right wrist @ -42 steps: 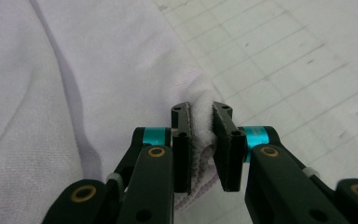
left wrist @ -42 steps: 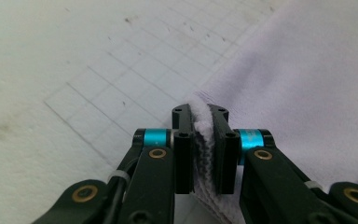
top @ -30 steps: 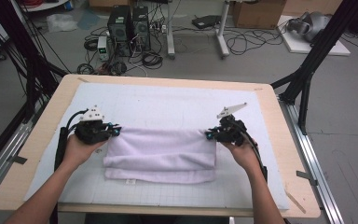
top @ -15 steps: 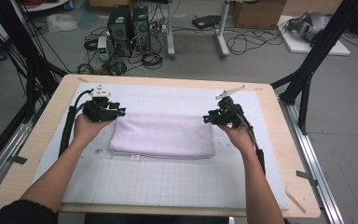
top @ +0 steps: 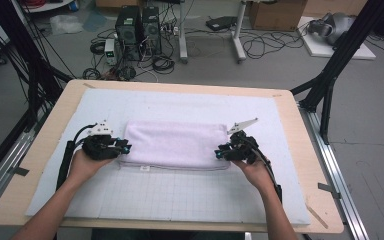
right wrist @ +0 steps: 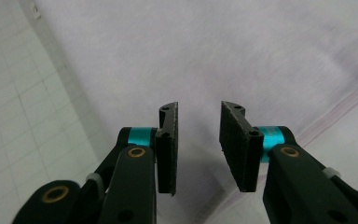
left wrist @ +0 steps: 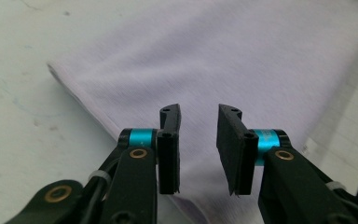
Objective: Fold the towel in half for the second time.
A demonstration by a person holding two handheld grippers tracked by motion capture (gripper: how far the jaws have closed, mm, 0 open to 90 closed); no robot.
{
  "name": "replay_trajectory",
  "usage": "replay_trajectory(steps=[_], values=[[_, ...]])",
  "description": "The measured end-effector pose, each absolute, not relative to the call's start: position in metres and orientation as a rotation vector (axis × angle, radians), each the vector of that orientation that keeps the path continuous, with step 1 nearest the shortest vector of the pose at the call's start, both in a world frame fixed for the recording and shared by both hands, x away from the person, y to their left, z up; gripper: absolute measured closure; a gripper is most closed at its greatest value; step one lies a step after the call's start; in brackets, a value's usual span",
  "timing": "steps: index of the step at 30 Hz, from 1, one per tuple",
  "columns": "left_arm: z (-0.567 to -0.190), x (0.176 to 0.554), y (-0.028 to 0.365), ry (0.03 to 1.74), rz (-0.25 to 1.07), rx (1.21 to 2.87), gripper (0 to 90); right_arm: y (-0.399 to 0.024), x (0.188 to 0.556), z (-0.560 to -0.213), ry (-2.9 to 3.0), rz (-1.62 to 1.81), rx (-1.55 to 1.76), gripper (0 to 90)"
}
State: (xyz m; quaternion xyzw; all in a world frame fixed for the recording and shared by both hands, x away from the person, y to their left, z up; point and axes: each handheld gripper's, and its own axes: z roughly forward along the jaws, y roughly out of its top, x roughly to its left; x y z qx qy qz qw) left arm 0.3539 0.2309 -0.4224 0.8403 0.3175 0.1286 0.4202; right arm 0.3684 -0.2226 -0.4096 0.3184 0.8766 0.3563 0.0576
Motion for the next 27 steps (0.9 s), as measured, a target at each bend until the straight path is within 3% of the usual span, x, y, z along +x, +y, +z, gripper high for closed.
replay_trajectory(steps=[5,18,27], values=[[-0.434,0.344,0.235,0.783,0.332,2.174,69.2,-0.221,0.358,-0.42,2.683,1.018,0.957,67.4],[-0.441,0.335,0.241,0.806,0.348,2.139,67.6,-0.231,0.342,-0.432,2.599,1.072,0.974,64.5],[-0.437,0.333,0.242,0.833,0.337,2.1,55.6,-0.231,0.338,-0.426,2.523,1.103,0.991,43.3]])
